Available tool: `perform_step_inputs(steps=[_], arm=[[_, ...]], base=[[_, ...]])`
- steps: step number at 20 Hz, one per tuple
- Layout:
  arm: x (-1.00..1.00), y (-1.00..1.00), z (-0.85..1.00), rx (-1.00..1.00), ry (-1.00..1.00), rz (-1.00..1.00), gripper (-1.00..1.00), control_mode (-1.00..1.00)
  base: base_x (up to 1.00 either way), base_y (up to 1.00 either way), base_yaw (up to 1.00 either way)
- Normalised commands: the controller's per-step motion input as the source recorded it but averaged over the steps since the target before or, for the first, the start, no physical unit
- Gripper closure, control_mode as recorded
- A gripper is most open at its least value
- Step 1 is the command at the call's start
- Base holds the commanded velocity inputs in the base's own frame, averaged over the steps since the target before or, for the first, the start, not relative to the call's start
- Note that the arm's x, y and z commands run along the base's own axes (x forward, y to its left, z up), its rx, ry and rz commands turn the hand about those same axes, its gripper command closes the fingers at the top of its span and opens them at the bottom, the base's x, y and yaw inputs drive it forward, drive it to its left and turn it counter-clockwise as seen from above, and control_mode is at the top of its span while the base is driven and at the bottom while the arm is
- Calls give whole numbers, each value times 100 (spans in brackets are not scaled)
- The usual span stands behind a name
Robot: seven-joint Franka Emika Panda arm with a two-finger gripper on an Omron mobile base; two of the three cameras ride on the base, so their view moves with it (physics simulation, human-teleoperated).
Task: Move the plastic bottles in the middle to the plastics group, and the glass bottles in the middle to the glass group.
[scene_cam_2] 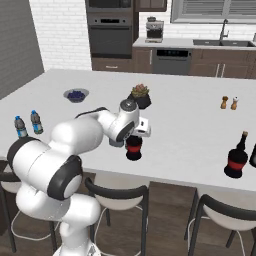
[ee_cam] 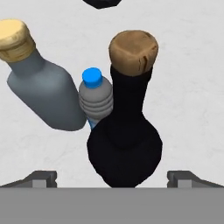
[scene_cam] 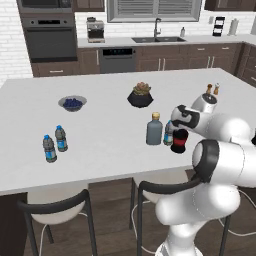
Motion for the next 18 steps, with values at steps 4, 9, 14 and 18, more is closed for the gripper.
perform_step_inputs(steps=[4,9,14,18], arm=[[15,0,-17,0,0,4,-100,-100],[10,0,-9,0,0,3,-100,-100],[3,-2,0,0,0,0,-100,-100],[3,-2,0,0,0,0,-100,-100]], base=[[0,0,0],[0,0,0],[0,0,0],[0,0,0]])
